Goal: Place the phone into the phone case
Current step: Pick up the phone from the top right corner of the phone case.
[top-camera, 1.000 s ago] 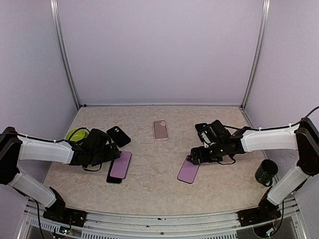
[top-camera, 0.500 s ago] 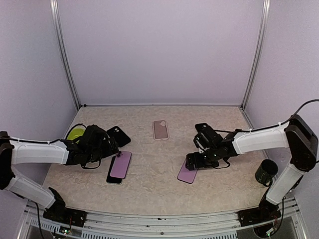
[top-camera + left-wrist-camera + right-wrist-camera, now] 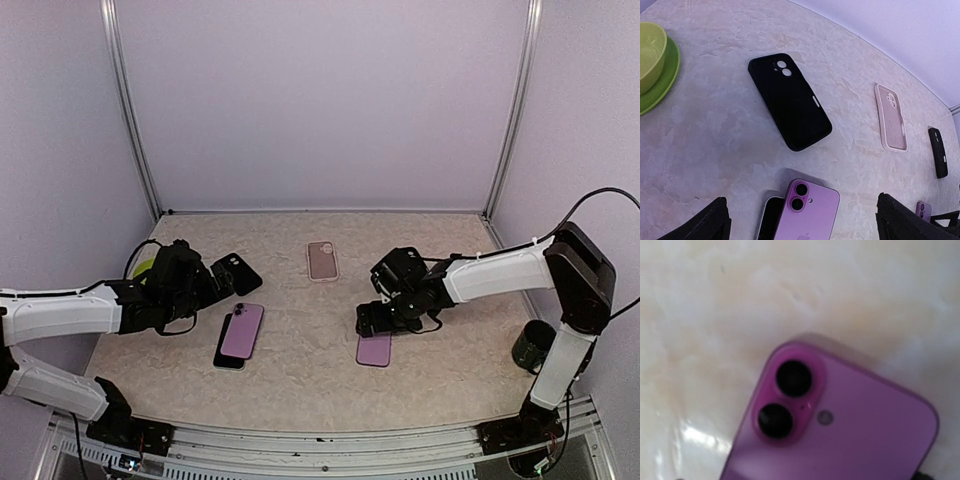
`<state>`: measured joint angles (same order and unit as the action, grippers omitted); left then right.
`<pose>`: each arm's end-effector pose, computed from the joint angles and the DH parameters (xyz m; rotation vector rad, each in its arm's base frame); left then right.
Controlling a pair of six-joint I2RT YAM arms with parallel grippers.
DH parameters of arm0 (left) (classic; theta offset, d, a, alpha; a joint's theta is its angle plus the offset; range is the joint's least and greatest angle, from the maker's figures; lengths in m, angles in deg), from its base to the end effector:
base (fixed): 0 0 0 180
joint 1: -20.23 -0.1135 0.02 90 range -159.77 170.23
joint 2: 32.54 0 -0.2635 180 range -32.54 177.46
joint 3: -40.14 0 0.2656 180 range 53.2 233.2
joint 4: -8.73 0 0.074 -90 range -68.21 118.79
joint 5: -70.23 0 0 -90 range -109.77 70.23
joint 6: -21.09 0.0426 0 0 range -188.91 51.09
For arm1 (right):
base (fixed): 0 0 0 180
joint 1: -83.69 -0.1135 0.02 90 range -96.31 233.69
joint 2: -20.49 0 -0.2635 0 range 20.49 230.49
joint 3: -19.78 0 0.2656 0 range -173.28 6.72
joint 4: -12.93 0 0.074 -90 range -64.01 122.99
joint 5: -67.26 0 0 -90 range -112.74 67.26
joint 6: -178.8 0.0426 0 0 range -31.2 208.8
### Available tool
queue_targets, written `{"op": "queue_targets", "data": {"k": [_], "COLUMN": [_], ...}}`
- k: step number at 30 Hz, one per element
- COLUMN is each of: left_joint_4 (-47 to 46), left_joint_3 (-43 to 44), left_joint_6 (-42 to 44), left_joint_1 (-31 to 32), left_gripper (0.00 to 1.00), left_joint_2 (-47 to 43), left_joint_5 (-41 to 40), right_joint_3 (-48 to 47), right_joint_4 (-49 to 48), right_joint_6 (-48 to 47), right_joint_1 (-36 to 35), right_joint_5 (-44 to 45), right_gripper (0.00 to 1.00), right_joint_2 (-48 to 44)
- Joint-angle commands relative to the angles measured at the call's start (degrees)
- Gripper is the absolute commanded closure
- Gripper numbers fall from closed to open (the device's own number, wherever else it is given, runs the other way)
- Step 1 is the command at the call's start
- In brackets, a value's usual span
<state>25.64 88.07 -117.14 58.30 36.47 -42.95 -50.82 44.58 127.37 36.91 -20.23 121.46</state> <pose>0.2171 -0.1487 0.1943 -0.4121 2.1619 -0.4030 0.2438 0.2567 0.1350 -0.1801 2.7174 0.4161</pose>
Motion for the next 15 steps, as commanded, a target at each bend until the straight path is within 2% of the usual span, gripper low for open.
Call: {"op": "queue_targets", "data": {"k": [1, 15], "left_joint_4": [-0.07, -0.87], "left_joint_3": [0.68, -1.42], "left_joint_6": [-0.35, -1.47], "left_joint_1": [0.69, 1.48], "left_gripper": [0.01, 0.01], "left_joint_2": [-0.55, -1.06], "left_joint_5": [-0.9, -1.1], "right_joint_3": [-2.88, -11.06], "right_joint_4": [0.94, 7.57], "right_joint_6": [-1.3, -6.98], "right_joint_1": [-1.15, -6.64], "right_joint_5": [-0.09, 7.15], "right_gripper": [0.03, 0.04], "right_joint_2": [2.59, 10.69]}}
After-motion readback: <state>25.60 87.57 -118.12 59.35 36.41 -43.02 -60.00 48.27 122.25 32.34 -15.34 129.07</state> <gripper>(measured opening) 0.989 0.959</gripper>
